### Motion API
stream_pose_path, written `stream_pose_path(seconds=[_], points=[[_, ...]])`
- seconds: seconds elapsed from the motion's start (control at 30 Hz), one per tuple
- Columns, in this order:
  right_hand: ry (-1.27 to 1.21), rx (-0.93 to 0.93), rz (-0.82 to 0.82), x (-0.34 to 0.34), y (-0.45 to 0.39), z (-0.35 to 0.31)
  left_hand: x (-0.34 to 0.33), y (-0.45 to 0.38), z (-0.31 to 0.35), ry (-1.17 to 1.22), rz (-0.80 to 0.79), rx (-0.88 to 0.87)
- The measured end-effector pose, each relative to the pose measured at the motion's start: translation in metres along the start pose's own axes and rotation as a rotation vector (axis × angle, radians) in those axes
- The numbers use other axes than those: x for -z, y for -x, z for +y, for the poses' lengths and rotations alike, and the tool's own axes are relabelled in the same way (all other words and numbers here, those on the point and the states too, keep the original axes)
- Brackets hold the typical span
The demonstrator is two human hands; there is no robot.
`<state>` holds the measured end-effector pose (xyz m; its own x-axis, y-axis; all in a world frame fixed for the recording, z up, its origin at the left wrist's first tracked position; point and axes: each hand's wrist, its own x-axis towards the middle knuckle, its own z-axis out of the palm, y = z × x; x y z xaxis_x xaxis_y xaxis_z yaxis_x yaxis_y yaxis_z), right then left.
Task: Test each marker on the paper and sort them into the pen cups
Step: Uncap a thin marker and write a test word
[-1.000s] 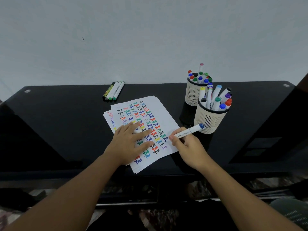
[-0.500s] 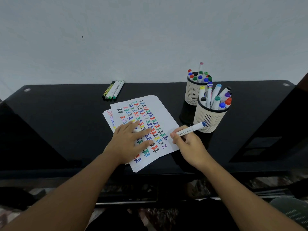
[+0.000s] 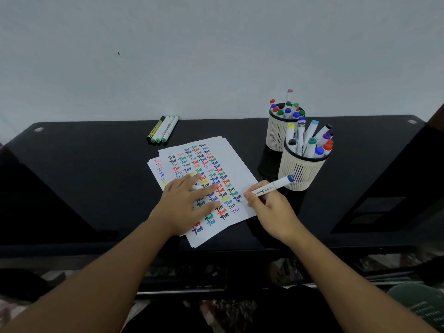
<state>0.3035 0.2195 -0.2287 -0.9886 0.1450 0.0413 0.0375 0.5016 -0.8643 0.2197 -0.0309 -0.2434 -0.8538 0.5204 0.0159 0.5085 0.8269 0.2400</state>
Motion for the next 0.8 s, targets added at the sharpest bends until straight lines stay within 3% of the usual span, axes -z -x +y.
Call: stream_pose_path(seconds=[0.8], points=[[0.003, -0.022, 0.042, 0.0024, 0.0034, -0.0053, 0.0015, 0.0001, 0.002, 0.021, -0.005, 0.003]])
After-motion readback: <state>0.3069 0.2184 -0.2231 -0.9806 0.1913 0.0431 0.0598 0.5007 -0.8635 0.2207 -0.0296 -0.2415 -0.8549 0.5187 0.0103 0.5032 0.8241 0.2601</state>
